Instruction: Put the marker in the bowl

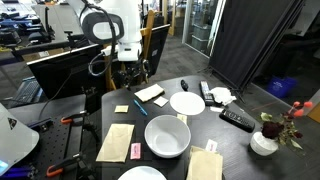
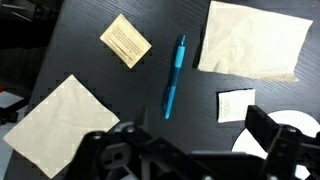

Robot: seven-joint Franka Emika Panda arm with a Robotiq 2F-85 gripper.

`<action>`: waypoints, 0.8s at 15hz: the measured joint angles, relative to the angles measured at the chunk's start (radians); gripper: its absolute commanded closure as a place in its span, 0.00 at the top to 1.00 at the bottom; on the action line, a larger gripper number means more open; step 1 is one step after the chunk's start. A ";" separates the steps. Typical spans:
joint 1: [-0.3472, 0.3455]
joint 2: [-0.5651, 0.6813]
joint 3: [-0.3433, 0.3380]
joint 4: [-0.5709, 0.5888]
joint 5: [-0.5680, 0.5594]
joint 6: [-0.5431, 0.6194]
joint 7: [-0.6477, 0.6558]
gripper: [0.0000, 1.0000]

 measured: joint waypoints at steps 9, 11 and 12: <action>0.089 0.180 -0.096 0.094 -0.003 0.017 0.011 1.00; 0.096 0.189 -0.102 0.094 -0.002 0.017 0.011 1.00; 0.098 0.188 -0.104 0.094 -0.002 0.017 0.011 1.00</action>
